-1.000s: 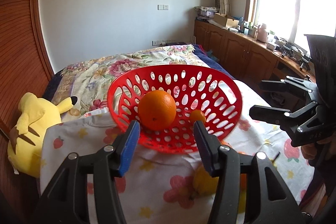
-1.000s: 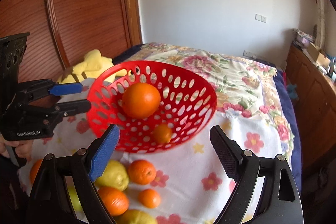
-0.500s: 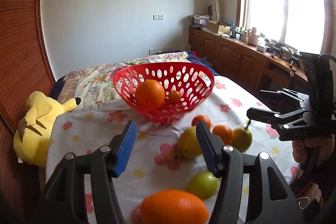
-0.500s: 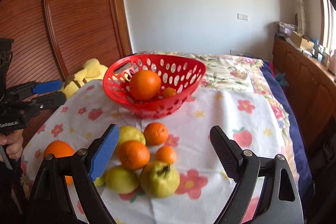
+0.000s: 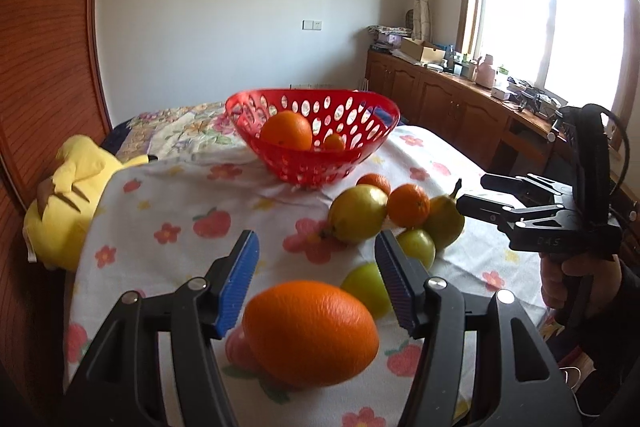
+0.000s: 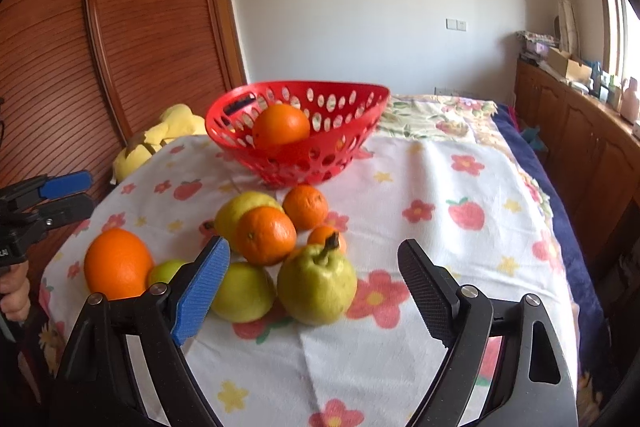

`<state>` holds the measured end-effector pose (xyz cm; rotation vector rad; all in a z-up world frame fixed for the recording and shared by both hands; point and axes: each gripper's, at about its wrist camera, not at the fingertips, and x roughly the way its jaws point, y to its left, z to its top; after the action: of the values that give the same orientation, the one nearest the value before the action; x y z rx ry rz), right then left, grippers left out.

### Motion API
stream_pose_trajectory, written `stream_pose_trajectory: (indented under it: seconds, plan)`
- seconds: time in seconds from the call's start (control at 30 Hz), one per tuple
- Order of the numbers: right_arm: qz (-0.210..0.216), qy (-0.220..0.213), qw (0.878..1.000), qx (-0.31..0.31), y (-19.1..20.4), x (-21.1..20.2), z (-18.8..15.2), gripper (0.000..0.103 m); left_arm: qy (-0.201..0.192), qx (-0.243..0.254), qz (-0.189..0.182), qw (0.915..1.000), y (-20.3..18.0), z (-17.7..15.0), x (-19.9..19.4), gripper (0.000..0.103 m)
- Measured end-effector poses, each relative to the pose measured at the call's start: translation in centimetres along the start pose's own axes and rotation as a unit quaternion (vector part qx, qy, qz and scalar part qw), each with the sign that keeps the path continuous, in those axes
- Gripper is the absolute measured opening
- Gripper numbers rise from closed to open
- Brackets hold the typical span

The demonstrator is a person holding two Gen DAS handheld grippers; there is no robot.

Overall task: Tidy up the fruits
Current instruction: 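Move the right tool to the yellow-green pear while the left tool approaches another orange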

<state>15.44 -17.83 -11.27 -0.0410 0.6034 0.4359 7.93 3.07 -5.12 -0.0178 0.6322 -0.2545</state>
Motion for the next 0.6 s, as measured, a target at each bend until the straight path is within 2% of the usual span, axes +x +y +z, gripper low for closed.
stream_pose_trajectory:
  seconds: [0.2,0.47,0.6]
  plan:
    - [0.003,0.015,1.0,0.021,-0.9,1.3,-1.5,0.086,0.009,-0.012,-0.001,0.9999,0.2,-1.4,0.3,0.061]
    - [0.018,0.037,0.999,0.032,-1.4,2.6,-1.8,0.086,0.016,-0.024,-0.004,0.9996,0.5,-2.5,0.7,0.061]
    - [0.024,0.047,0.998,0.04,-1.6,3.2,-1.8,0.08,0.017,-0.026,-0.003,0.9995,0.5,-2.6,0.7,0.061]
